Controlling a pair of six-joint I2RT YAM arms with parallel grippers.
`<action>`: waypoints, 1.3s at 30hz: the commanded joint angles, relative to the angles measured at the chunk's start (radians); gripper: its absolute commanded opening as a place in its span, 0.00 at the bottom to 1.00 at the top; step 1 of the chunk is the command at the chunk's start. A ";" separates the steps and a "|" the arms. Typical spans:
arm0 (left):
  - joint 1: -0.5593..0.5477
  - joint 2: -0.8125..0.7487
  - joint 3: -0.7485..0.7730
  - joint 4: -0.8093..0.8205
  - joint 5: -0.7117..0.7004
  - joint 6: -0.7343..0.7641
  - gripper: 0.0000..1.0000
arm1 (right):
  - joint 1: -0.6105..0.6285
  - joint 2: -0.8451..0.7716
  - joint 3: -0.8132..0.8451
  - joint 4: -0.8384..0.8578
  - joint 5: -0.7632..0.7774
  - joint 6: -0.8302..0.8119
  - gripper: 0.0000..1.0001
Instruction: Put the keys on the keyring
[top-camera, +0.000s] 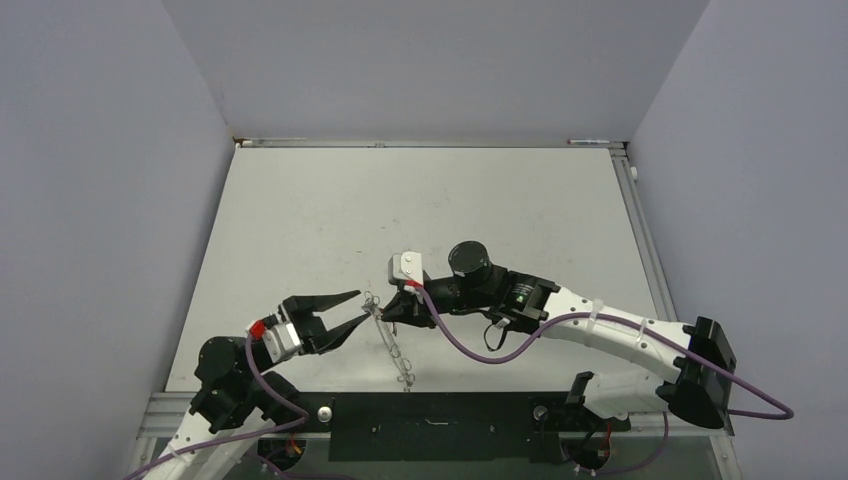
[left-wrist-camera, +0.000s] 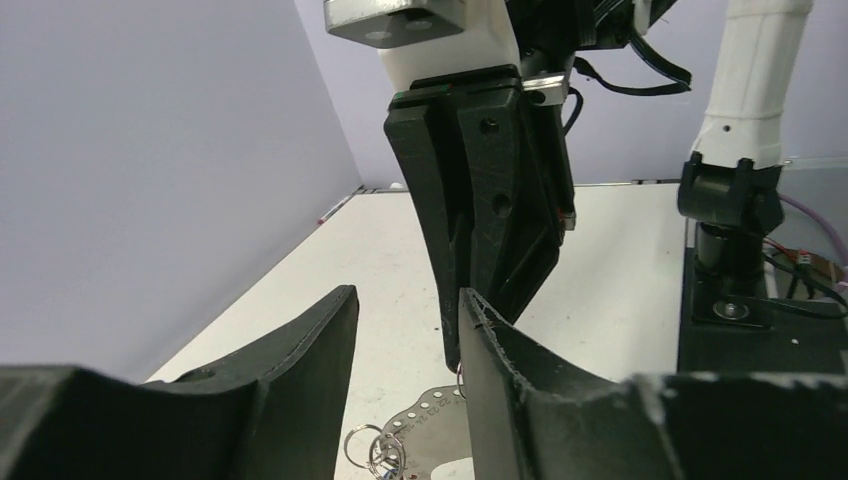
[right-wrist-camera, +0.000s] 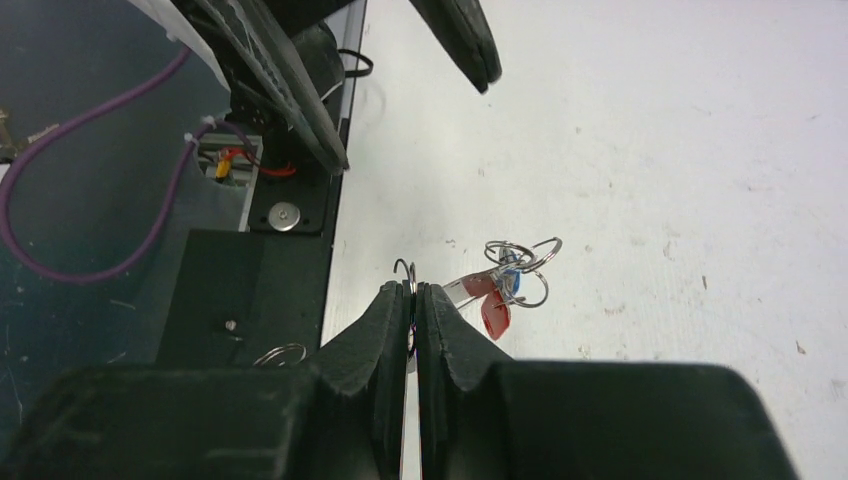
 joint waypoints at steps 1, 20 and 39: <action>0.002 0.031 0.060 0.009 0.109 0.012 0.36 | 0.008 -0.085 0.062 -0.082 0.029 -0.078 0.05; -0.054 0.274 0.106 -0.043 0.289 0.013 0.31 | 0.104 -0.136 0.139 -0.290 0.193 -0.157 0.05; -0.067 0.335 0.094 -0.028 0.301 -0.014 0.18 | 0.126 -0.138 0.147 -0.273 0.184 -0.157 0.05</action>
